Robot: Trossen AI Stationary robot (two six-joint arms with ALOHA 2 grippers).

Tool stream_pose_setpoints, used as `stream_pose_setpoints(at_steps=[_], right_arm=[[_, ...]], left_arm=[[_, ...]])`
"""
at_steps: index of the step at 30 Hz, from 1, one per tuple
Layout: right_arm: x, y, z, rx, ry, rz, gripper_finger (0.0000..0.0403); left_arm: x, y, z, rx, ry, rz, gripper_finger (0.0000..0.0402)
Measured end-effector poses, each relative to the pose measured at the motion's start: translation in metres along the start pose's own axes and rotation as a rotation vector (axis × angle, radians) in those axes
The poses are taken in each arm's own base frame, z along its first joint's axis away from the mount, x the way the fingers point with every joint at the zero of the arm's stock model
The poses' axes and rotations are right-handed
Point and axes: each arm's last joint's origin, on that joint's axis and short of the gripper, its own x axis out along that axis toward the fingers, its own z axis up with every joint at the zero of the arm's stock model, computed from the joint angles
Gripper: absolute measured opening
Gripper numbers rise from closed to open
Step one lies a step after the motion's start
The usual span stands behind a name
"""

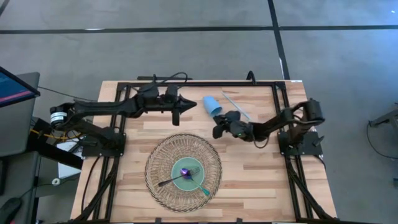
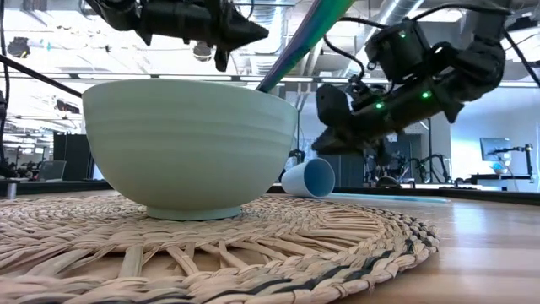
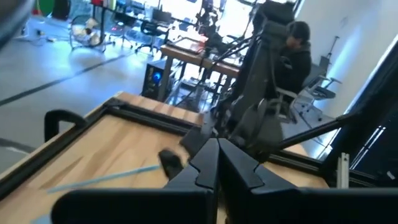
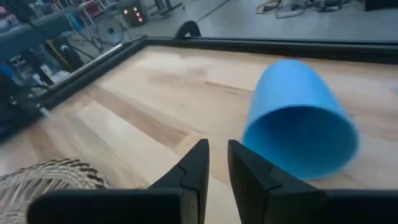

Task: Pick & Place Utensil
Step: Put the blue cup on the top right of the woven placemat

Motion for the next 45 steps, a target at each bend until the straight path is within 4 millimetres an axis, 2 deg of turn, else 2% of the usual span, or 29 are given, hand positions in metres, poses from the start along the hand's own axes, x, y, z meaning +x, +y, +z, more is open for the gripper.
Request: stream_pose_setpoints(at_steps=[5,10,17,28,33,37,45], right_arm=[[0.023,-0.002,-0.022,-0.074,0.076,-0.077,0.0053],[0.034,-0.005,-0.032,-0.099,0.072,-0.137,0.0053],[0.044,-0.003,-0.026,-0.208,0.057,-0.146,0.0053],[0.065,-0.023,-0.007,-0.082,0.13,-0.058,0.0066],[0.068,-0.029,-0.004,-0.091,0.148,-0.04,0.0093],[0.068,-0.028,-0.005,-0.141,0.157,-0.027,0.0133],[0.058,-0.018,-0.019,-0.258,0.213,-0.035,0.0215]], left_arm=[[-0.001,-0.005,0.001,0.002,-0.005,-0.016,0.0006],[-0.001,-0.006,0.001,0.002,-0.005,-0.016,0.0009],[-0.001,-0.006,0.001,0.002,-0.005,-0.016,0.0006],[-0.001,-0.005,0.001,0.002,-0.005,-0.016,0.0006],[-0.001,-0.005,0.001,0.002,-0.005,-0.016,0.001],[-0.001,-0.005,0.001,0.002,-0.005,-0.016,0.0008],[-0.001,-0.005,0.001,0.002,-0.004,-0.016,0.001]])
